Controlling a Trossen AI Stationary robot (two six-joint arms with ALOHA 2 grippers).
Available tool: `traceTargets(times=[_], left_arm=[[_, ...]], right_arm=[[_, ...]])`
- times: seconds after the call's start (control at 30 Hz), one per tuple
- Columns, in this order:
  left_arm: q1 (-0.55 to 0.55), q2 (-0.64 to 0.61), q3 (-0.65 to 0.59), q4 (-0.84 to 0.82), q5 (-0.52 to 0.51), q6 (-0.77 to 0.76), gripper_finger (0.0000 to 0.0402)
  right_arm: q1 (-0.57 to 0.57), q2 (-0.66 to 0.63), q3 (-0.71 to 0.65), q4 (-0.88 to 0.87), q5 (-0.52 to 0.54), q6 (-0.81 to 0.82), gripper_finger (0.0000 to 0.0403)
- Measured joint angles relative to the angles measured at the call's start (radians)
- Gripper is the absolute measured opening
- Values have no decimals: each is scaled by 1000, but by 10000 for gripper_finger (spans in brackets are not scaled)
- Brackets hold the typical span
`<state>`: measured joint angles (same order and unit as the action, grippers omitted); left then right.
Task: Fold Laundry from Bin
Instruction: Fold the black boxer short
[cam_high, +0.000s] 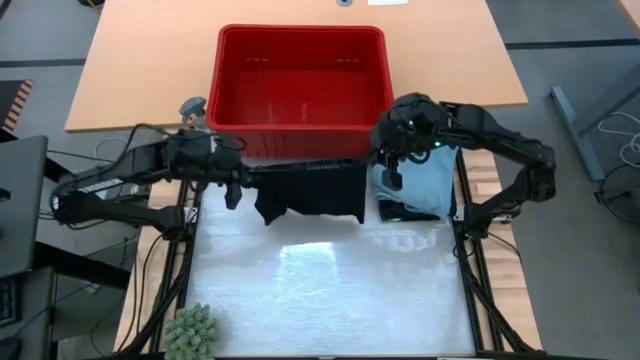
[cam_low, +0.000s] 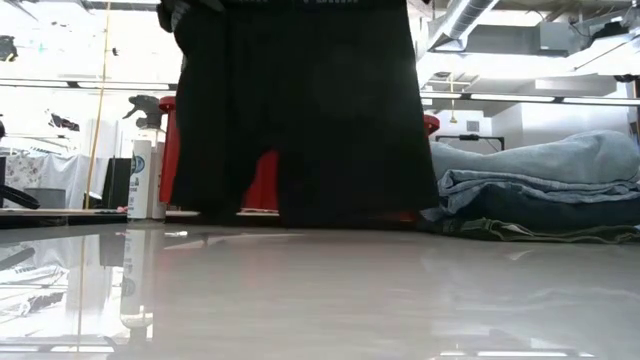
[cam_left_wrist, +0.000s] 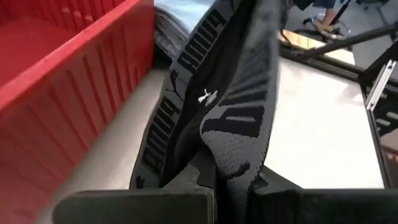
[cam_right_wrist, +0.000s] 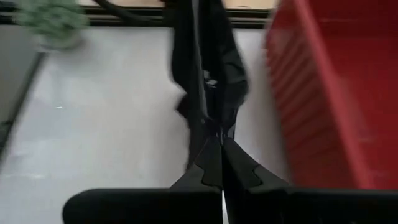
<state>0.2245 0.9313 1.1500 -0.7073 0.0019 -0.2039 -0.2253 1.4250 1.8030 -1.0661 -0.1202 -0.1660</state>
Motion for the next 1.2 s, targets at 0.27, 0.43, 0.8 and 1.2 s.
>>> traceTargets(times=[0.27,0.43,0.8,1.2], left_arm=[[0,90,191,-123,-9,26,0],[0,141,237,-215,-2,28,0],[0,233,243,-504,5,161,0],[0,317,243,-590,-17,90,0]], right_arm=[[0,0,25,-16,136,-24,18],[-7,0,25,-48,239,-49,18],[-32,1,25,-114,251,-88,18],[-36,3,25,-149,249,-123,18]])
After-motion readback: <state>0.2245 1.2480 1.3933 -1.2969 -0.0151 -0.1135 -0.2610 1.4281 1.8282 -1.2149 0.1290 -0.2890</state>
